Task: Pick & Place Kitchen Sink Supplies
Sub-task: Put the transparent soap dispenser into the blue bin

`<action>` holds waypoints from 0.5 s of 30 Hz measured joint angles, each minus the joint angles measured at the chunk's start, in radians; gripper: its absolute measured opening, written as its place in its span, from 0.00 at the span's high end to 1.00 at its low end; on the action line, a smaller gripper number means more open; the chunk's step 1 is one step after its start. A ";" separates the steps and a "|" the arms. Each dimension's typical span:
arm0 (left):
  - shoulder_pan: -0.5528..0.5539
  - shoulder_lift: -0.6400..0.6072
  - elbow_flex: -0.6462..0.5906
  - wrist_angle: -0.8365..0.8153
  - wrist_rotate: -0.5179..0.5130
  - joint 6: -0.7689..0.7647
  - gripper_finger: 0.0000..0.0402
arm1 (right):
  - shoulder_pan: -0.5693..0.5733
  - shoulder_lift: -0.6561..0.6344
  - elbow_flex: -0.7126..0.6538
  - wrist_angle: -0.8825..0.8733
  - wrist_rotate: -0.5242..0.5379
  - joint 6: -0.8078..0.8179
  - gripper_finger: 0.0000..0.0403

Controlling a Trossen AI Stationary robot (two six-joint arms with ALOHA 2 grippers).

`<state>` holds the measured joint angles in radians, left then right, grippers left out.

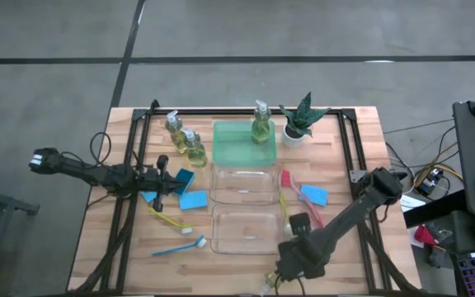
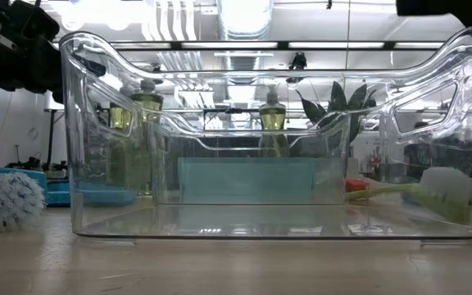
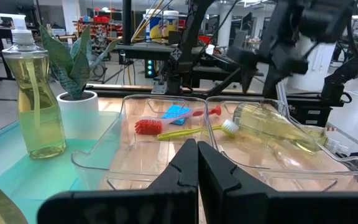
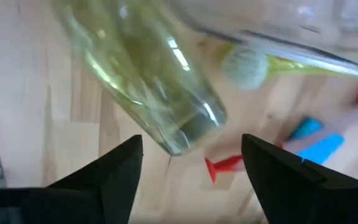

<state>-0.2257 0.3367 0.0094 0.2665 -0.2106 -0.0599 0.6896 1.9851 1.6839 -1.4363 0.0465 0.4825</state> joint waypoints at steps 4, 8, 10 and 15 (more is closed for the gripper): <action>0.000 0.000 0.000 0.000 0.000 0.000 1.00 | 0.010 0.010 -0.044 0.054 0.015 -0.042 0.31; 0.000 0.000 0.000 0.000 0.000 0.000 1.00 | 0.013 -0.012 -0.113 0.198 0.013 -0.041 0.33; 0.000 0.000 0.000 -0.004 0.000 0.000 1.00 | 0.017 -0.020 -0.134 0.236 0.011 -0.041 0.34; 0.000 0.002 0.000 -0.016 0.000 0.000 1.00 | 0.039 -0.023 -0.168 0.298 0.003 -0.041 0.35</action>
<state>-0.2256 0.3382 0.0093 0.2502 -0.2104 -0.0599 0.7283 1.9625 1.5156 -1.1383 0.0495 0.4416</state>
